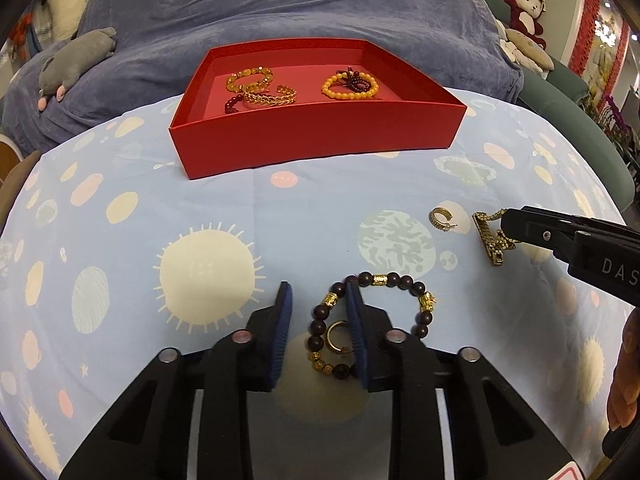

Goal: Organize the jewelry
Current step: 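Grasp the dark bead bracelet with the left gripper while the right gripper holds the watch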

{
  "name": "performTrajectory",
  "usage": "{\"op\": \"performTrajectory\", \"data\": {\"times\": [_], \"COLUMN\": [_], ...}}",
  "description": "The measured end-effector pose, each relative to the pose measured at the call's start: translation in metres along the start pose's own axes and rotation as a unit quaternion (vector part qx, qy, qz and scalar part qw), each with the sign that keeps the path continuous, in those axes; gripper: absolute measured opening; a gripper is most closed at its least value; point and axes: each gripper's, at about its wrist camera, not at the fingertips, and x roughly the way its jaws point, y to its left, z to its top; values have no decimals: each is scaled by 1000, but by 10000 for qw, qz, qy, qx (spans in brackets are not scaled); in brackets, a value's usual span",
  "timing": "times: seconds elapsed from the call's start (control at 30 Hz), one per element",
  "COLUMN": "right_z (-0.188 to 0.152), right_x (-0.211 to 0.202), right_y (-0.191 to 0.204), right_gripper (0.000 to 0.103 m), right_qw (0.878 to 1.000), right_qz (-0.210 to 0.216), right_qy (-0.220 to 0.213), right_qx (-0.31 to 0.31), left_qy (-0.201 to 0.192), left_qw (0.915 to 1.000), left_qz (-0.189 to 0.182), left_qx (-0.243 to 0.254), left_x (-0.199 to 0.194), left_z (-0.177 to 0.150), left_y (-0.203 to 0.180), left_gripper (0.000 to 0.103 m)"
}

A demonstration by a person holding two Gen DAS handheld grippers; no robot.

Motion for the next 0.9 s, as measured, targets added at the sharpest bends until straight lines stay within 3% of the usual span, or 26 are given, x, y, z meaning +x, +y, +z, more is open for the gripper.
{"op": "performTrajectory", "data": {"times": [0.2,0.5,0.9], "right_z": [1,2,5], "right_x": [-3,-5,-11], "right_y": [-4,1,23], "right_gripper": [23,23,23], "right_qw": [10000,10000,9997], "right_qz": [7,31,160], "right_qy": [-20,-37,-108], "right_qx": [49,18,-150], "left_qy": [2,47,-185], "left_qw": [10000,9996,9975], "left_qz": [-42,-232,-529], "left_qx": [44,-177,-427], "left_x": [1,-5,-40], "left_z": [1,4,16], "left_y": [-4,0,11], "left_gripper": [6,6,6]}}
